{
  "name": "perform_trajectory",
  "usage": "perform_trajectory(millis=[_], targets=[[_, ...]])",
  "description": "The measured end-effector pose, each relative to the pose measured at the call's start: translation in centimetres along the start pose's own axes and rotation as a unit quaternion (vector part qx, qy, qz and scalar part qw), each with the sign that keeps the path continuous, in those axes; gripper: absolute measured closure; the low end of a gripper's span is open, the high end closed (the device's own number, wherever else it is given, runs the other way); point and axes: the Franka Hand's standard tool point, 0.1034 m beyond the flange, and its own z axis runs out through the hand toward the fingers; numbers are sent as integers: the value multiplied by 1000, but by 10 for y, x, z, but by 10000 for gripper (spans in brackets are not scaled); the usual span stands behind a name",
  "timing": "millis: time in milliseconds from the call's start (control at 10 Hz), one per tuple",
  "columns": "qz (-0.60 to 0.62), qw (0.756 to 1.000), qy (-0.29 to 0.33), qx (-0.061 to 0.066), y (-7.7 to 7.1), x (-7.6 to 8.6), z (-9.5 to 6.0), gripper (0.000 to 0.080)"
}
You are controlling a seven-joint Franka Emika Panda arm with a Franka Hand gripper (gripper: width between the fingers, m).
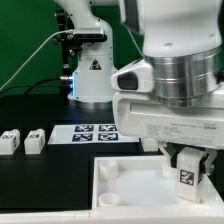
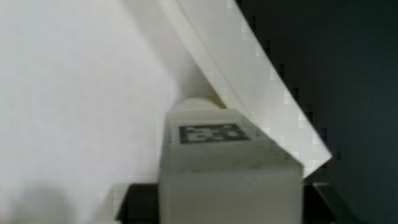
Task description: Assemble one leg
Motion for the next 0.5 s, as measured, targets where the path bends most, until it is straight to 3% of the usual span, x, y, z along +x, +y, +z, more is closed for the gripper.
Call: perform_trajectory(millis=[100,200,500], targets=[[57,998,1,18,2,0,0,497],[143,989,-2,28,2,-4,1,501],[250,967,-15,34,1,-7,2,502]])
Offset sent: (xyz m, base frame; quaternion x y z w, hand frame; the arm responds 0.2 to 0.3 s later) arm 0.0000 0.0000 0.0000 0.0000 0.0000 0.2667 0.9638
